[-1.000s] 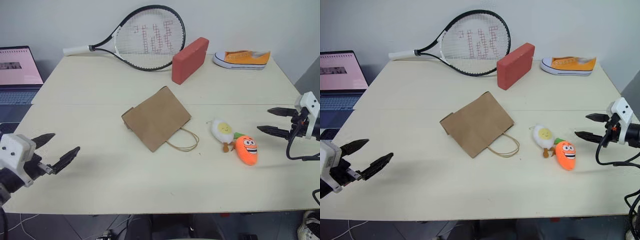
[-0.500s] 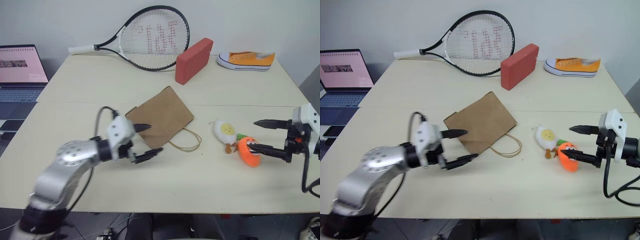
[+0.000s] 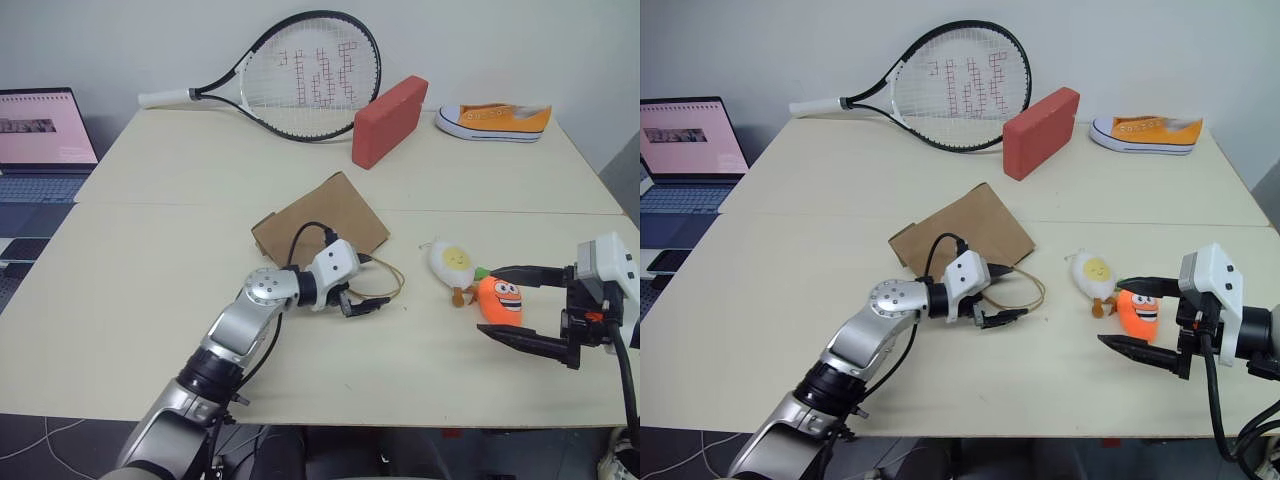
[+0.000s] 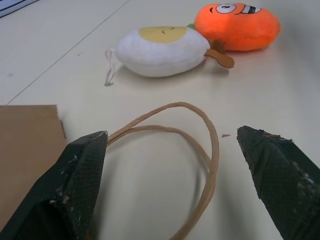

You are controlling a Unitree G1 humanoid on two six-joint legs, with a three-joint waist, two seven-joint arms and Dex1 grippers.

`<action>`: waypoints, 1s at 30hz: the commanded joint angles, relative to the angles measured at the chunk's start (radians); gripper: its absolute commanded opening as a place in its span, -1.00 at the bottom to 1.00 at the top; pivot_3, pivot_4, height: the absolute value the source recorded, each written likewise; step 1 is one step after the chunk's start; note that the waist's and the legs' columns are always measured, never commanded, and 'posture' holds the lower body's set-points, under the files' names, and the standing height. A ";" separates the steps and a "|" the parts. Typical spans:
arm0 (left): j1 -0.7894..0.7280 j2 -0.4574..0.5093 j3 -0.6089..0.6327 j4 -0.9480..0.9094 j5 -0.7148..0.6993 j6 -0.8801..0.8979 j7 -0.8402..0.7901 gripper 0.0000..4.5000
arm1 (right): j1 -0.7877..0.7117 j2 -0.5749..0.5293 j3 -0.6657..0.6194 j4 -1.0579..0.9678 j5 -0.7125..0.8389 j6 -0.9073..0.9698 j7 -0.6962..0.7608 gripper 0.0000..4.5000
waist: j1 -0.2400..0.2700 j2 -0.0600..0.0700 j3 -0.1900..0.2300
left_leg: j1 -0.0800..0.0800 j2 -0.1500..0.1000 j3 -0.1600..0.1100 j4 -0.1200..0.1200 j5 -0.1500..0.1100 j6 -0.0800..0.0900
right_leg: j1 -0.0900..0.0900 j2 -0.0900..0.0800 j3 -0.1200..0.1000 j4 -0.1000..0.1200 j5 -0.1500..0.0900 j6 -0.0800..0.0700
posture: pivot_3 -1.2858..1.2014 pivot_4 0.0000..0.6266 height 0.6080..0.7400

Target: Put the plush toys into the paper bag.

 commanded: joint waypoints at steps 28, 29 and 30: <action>-0.062 0.097 0.224 -0.195 -0.243 0.211 -0.194 -1.00 | -0.135 0.148 0.251 -0.048 -0.001 -0.013 -0.274 0.74 | -0.003 0.000 0.000 | -0.001 0.000 -0.002 0.001 0.000 0.000 | 0.000 0.000 -0.001 0.000 0.002 0.004 | 0.03 -0.52 1.00; -0.065 0.109 0.242 -0.210 -0.272 0.238 -0.201 -1.00 | -0.148 0.169 0.290 -0.046 -0.015 -0.017 -0.292 0.60 | -0.003 0.000 0.000 | -0.001 0.000 -0.002 0.001 0.000 0.000 | 0.000 0.000 -0.001 0.000 0.002 0.004 | 0.03 -0.52 1.00; -0.069 0.115 0.256 -0.218 -0.295 0.261 -0.204 -1.00 | -0.159 0.186 0.322 -0.043 -0.028 -0.020 -0.306 0.44 | -0.003 0.000 0.000 | -0.001 0.000 -0.002 0.001 0.000 0.000 | 0.000 0.000 -0.001 0.000 0.002 0.004 | 0.03 -0.52 1.00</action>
